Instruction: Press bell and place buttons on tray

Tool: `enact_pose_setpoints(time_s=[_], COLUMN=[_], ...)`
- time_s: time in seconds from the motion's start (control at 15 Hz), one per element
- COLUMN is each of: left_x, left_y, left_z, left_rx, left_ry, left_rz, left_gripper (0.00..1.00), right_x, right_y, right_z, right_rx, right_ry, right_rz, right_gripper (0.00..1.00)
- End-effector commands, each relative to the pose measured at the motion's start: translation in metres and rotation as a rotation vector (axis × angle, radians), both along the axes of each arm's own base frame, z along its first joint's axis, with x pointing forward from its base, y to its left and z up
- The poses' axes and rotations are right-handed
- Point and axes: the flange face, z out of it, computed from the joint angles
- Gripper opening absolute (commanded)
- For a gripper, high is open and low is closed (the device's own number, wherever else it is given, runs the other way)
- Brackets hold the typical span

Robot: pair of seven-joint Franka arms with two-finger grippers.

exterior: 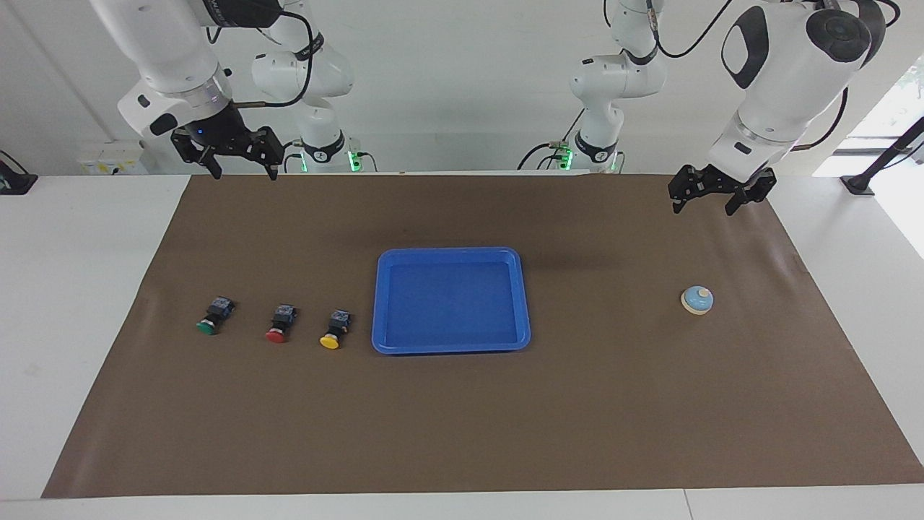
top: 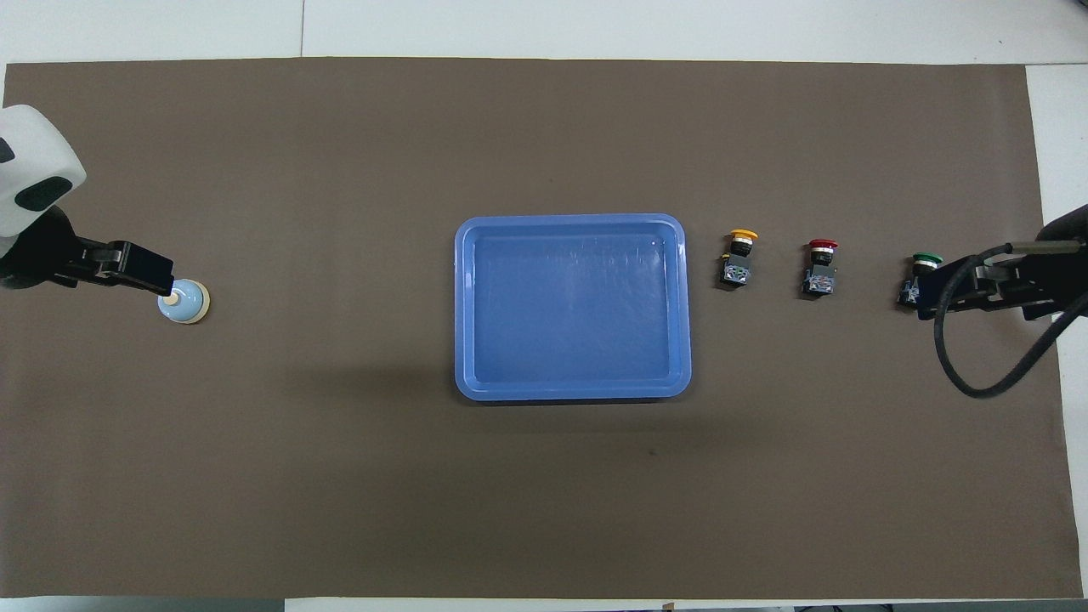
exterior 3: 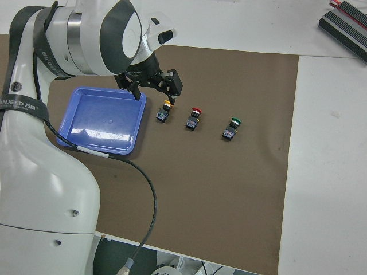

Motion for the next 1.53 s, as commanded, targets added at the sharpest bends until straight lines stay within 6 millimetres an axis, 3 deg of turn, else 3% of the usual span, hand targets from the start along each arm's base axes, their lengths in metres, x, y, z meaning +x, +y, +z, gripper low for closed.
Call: enact_pose_setpoints(time_s=[0.0,0.4,0.47,0.6,0.66,0.93,1.06,1.2,1.46], left_x=[-0.004,-0.004,-0.002,0.0,-0.001,0.001,0.006,0.006,0.008], left_y=[0.003,0.011,0.013,0.027,0.036,0.073,0.089,0.109,0.12], left_z=[0.003,0.003,0.003,-0.008,-0.016,-0.092,-0.146,-0.187,-0.211], left_rx=[0.012,0.013,0.011,0.01,0.011,0.008,0.001,-0.005,-0.009], left_ry=[-0.015,-0.018,-0.038,-0.058,-0.053,-0.059,-0.056,-0.09,-0.128], left_rz=[0.007,0.025,0.03,0.051,0.062,0.112,0.133,0.154,0.164], left_gripper=[1.0,1.0,0.91,0.12,0.0,0.0,0.0,0.0,0.0], right_x=[-0.004,-0.004,-0.004,-0.004,-0.004,-0.004,-0.004,-0.004,-0.004], right_y=[-0.005,-0.005,-0.005,-0.005,-0.005,-0.005,-0.005,-0.005,-0.005], right_z=[0.002,0.002,0.002,0.002,0.002,0.002,0.002,0.002,0.002], right_rx=[0.017,0.017,0.017,0.017,0.017,0.017,0.017,0.017,0.017], right_ry=[0.014,0.014,0.014,0.014,0.014,0.014,0.014,0.014,0.014], right_rz=[0.017,0.015,0.017,0.017,0.017,0.017,0.017,0.015,0.017], right_gripper=[1.0,1.0,1.0,1.0,1.0,1.0,1.0,1.0,1.0])
